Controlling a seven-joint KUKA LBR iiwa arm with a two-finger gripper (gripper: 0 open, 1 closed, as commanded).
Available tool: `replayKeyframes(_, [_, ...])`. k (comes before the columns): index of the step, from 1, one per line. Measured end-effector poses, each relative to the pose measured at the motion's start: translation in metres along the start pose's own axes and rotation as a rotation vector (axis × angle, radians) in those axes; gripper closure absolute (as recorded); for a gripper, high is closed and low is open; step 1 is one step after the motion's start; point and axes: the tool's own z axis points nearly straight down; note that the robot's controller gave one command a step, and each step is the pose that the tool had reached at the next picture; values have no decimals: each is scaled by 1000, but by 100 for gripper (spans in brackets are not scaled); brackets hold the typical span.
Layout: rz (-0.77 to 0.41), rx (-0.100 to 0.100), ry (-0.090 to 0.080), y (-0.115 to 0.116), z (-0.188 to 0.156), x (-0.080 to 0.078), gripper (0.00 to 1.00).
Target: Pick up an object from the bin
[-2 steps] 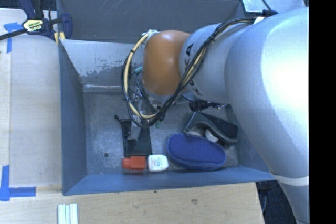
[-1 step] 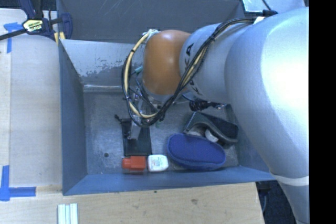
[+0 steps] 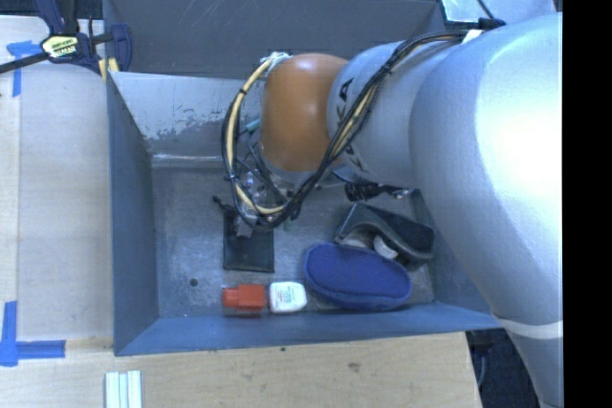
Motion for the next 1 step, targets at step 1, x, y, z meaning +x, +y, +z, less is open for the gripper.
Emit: replayKeyframes(1, [1,2,0,0,-9,-2,100])
